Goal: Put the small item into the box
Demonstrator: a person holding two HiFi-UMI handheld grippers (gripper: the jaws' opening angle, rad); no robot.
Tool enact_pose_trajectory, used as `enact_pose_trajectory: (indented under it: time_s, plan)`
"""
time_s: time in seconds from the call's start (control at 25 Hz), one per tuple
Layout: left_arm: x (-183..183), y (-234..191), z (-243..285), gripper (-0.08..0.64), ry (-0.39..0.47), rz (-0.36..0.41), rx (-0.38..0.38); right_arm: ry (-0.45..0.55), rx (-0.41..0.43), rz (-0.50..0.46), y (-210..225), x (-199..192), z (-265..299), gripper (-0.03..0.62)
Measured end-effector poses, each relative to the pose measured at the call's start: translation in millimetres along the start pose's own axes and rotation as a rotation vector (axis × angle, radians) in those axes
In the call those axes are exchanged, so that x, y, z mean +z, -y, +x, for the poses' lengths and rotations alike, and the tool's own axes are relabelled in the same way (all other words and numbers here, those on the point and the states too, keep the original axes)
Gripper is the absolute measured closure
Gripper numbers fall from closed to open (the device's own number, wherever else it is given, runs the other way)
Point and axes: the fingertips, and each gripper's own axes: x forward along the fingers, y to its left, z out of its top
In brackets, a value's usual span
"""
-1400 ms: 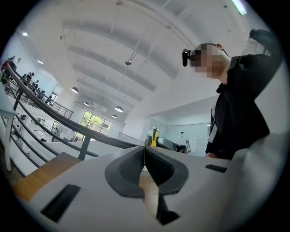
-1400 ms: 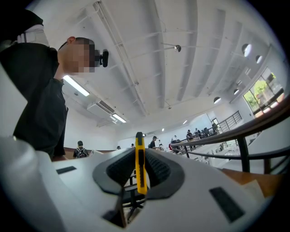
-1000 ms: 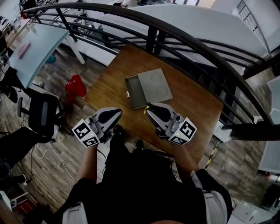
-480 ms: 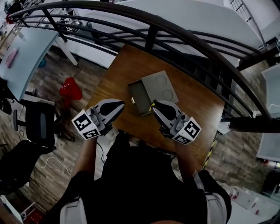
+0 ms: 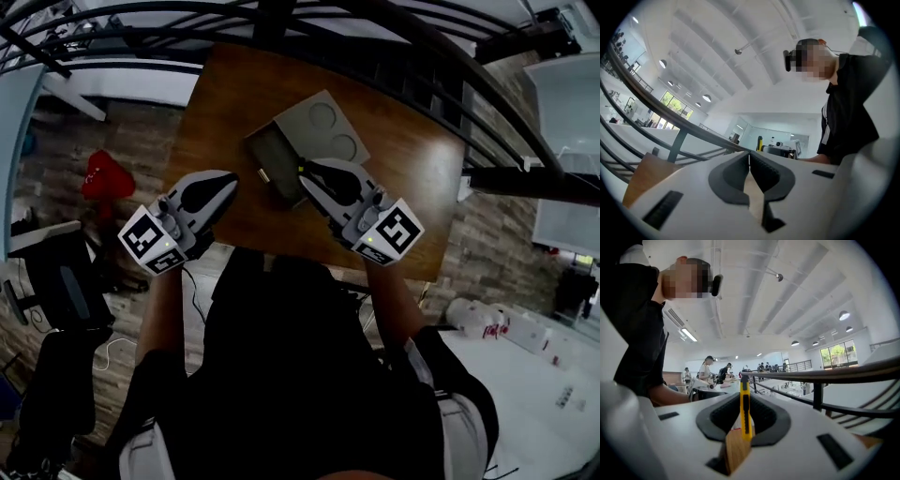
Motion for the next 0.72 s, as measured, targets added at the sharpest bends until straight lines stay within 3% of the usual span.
enact_pose_trajectory:
  time_s: [0.16,0.32,0.52,0.72]
  plan:
    - [-30,-12,4,0.541,-0.026,-0.059,-0.042,-0.112,-0.055,-0.054,7,-27,11,0.52]
    - [-51,-20,7,0.541,-0.031,-0.111,-0.065,-0.306,-0.101,-0.166,17,-71,23,0.52]
    - [-72,-32,6,0.541,-0.058,-0.096,-0.054,-0.368,-0.128,-0.111,33,-107,41,0.52]
    - [-78,-40,1,0.541,-0.019,-0.162,-0.04,-0.428,-0.157,-0.048,48,-138,48,0.52]
